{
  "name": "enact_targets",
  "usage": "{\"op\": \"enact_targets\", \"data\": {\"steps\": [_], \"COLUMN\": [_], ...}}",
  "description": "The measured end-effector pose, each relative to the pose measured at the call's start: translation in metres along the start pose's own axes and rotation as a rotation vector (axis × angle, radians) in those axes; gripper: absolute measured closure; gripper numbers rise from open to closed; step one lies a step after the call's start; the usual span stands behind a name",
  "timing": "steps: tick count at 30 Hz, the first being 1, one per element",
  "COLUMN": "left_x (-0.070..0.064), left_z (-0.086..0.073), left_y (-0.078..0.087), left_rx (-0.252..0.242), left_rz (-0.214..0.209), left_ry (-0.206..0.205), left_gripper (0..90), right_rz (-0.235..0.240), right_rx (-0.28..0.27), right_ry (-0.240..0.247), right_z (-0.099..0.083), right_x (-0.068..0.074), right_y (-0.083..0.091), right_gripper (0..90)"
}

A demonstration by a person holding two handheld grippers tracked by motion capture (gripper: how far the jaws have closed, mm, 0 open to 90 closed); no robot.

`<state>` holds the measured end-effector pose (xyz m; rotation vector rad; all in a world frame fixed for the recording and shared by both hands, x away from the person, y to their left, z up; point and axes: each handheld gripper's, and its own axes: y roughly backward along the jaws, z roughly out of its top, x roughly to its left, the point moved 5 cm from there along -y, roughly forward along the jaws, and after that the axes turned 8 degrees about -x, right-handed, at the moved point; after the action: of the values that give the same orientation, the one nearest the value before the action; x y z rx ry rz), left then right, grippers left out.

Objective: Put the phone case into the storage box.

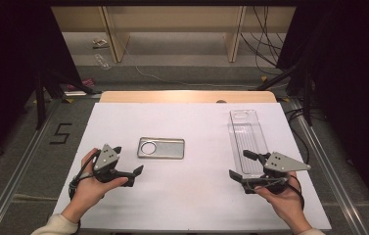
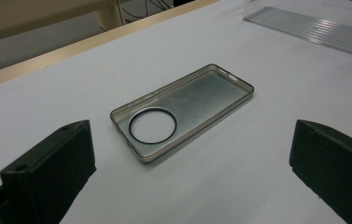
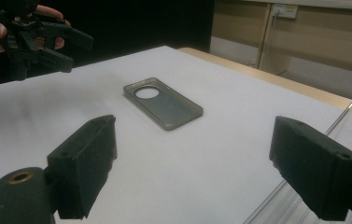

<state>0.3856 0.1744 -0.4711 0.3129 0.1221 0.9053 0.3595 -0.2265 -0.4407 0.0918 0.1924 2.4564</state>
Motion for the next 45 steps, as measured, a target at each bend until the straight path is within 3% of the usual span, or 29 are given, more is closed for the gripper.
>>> {"op": "enact_targets", "data": {"steps": [15, 22, 26, 27, 29, 30, 31, 35, 36, 45], "left_x": [0.001, -0.001, -0.003, -0.004, -0.006, -0.007, -0.007, -0.010, -0.012, -0.033], "left_z": [0.001, 0.003, 0.007, 0.009, 0.015, 0.018, 0.022, 0.030, 0.032, 0.036], "left_y": [0.000, -0.002, -0.005, -0.007, -0.010, -0.011, -0.013, -0.024, -0.031, -0.098], "left_rx": [-0.007, -0.015, -0.026, -0.031, -0.038, -0.046, -0.049, -0.013, 0.004, 0.134], "left_rz": [0.014, 0.023, 0.032, 0.036, 0.026, 0.017, 0.007, 0.005, -0.001, -0.024], "left_ry": [0.002, 0.003, 0.001, 0.000, 0.001, 0.014, 0.033, 0.057, 0.063, 0.105], "left_gripper": [2.8, 9.2, 26.6, 26.6, 39.3, 59.2, 59.2, 86.2, 89.7, 89.9], "right_rz": [0.000, 0.000, 0.001, 0.001, 0.000, -0.001, -0.001, -0.003, -0.004, -0.005], "right_rx": [0.009, 0.009, 0.011, 0.011, 0.009, 0.015, 0.015, 0.014, 0.012, 0.011], "right_ry": [-0.003, -0.006, -0.005, -0.005, -0.006, -0.003, -0.003, -0.004, -0.005, -0.006], "right_z": [-0.001, -0.002, -0.002, -0.002, -0.002, -0.002, -0.002, -0.002, -0.002, -0.001], "right_x": [0.001, 0.000, 0.001, 0.001, 0.001, 0.001, 0.001, 0.000, 0.000, -0.001], "right_y": [-0.001, -0.001, -0.002, -0.002, -0.003, -0.003, -0.003, -0.004, -0.005, -0.005], "right_gripper": [15.9, 15.9, 15.9, 15.9, 15.9, 15.9, 15.9, 15.9, 15.9, 15.9]}}
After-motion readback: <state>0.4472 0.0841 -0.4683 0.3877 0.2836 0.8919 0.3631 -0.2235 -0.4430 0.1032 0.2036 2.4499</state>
